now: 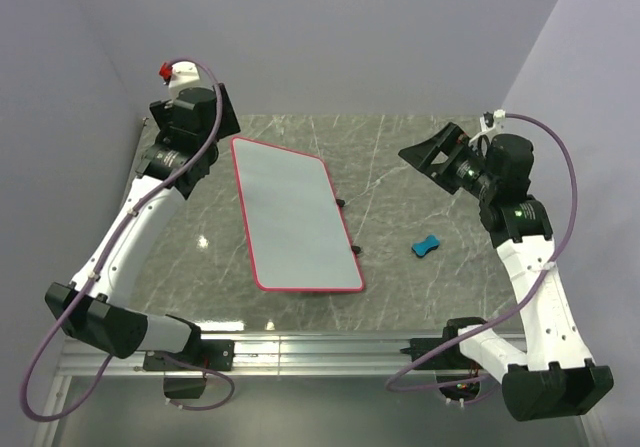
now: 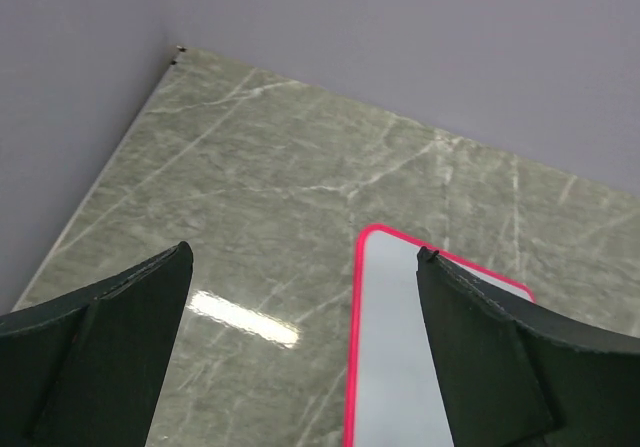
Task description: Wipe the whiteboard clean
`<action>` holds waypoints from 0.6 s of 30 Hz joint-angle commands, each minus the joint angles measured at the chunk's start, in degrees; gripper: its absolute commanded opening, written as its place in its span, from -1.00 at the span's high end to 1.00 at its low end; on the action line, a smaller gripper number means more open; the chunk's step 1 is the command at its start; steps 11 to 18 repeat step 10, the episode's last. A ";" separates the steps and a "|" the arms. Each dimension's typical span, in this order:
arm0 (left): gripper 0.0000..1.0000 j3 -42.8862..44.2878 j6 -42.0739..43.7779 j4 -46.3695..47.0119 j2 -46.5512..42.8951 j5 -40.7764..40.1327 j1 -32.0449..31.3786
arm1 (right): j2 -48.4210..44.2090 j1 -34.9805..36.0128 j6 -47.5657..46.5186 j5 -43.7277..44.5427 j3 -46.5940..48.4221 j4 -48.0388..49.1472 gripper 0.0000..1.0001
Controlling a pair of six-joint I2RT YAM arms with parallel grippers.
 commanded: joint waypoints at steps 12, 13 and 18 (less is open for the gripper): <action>-0.95 -2.98 0.14 1.19 -3.44 3.26 0.47 | -3.41 1.17 -1.24 -4.61 0.07 -0.62 -0.92; -0.95 -2.98 0.14 1.19 -3.44 3.26 0.47 | -3.41 1.17 -1.24 -4.61 0.07 -0.62 -0.92; -0.95 -2.98 0.14 1.19 -3.44 3.26 0.47 | -3.41 1.17 -1.24 -4.61 0.07 -0.62 -0.92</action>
